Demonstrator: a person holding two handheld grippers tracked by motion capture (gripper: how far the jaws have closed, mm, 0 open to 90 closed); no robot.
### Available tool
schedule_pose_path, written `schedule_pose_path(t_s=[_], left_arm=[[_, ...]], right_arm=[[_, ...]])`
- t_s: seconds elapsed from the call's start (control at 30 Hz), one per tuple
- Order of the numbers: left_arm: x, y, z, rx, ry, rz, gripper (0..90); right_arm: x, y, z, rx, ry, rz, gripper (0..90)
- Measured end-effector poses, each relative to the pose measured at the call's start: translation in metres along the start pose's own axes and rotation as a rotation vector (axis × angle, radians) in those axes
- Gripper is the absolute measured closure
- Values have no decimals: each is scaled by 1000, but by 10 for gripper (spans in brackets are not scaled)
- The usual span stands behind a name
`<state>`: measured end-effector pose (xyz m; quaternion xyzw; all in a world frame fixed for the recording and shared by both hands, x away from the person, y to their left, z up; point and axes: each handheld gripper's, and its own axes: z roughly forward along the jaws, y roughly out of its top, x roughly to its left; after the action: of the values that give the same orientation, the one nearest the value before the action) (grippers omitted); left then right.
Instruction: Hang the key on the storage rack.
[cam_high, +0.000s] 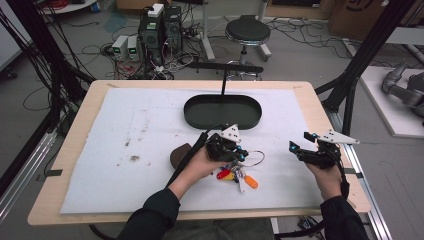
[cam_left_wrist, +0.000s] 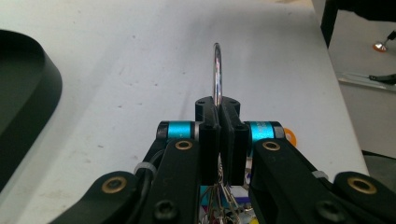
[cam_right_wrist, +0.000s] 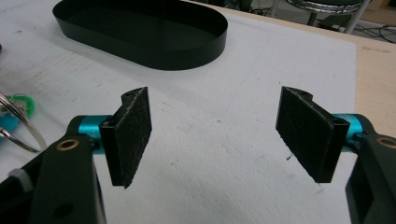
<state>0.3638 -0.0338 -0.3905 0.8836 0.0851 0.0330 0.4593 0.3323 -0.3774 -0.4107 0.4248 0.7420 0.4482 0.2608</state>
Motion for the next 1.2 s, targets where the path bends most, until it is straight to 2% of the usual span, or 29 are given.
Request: schedule_pose_path(t_s=[0.27, 0.7, 1.2], left_arm=[[-1, 3, -22, -80, 24, 8, 864], [5, 6, -58, -190, 74, -8, 864], [18, 12, -96, -273, 149, -27, 864]], right_arm=[[0, 0, 0, 2, -1, -4, 274], [0, 0, 1, 0, -3, -5, 274], [0, 0, 1, 4, -6, -6, 274]])
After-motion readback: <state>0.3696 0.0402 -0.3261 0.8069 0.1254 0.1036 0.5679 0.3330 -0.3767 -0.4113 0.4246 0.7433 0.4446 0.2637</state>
